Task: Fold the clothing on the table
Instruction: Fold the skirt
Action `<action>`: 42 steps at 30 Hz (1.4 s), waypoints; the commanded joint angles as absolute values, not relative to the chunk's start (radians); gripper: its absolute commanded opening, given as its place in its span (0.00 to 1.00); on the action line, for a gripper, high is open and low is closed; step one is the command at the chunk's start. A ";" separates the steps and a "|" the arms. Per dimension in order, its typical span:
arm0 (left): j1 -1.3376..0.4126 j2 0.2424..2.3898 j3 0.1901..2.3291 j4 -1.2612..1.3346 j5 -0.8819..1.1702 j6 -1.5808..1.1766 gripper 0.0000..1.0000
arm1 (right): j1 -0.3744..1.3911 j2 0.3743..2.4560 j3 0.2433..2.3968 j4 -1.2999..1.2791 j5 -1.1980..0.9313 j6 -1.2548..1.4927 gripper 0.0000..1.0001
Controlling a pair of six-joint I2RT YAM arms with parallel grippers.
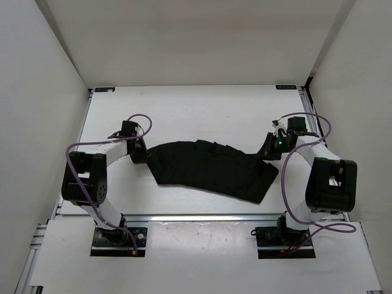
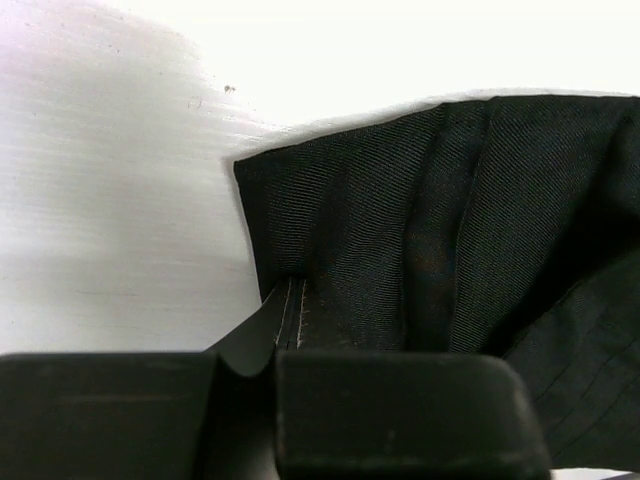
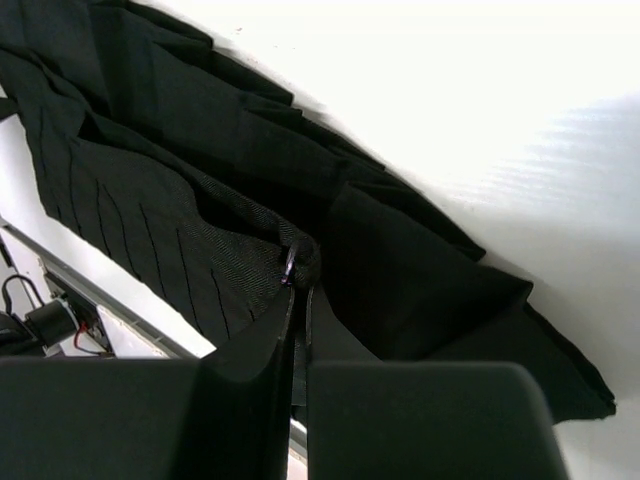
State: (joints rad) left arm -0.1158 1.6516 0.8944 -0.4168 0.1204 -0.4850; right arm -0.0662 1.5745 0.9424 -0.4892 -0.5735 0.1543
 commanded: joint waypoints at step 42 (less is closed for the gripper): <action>-0.063 1.430 0.749 -0.263 0.457 -0.610 0.26 | 0.222 1.429 0.967 -0.540 -0.500 0.307 0.43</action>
